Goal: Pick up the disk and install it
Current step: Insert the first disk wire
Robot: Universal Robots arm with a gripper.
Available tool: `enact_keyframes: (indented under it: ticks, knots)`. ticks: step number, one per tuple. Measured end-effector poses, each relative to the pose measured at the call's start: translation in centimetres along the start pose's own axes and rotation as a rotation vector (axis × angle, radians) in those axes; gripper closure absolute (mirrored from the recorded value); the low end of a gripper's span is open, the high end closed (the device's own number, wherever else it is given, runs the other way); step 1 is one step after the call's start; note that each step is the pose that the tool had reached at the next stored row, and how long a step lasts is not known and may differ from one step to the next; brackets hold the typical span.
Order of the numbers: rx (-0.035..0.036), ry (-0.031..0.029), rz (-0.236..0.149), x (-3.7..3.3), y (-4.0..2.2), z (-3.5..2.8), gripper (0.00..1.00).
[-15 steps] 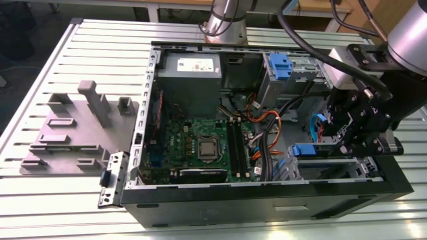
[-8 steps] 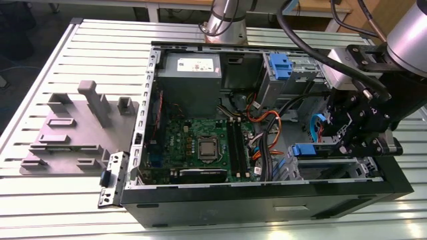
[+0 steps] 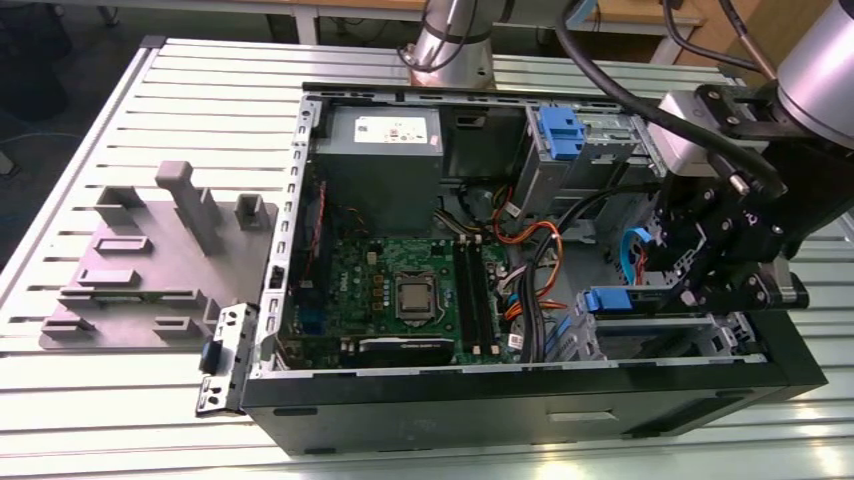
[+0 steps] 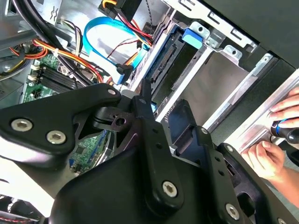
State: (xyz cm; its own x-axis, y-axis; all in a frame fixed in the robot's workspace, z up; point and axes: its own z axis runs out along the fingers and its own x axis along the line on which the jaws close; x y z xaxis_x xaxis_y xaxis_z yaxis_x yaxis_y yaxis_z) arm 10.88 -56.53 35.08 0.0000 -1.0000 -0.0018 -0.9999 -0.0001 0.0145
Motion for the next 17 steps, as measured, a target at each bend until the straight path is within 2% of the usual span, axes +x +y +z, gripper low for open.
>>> enact_keyframes:
  ticks: [4, 17]
  knots:
    - [0.0000, 0.0000, 0.000, 0.00, 0.01, -0.44, 0.58]
    - [0.0000, -0.0002, 0.000, 0.00, 0.01, -0.65, 0.58]
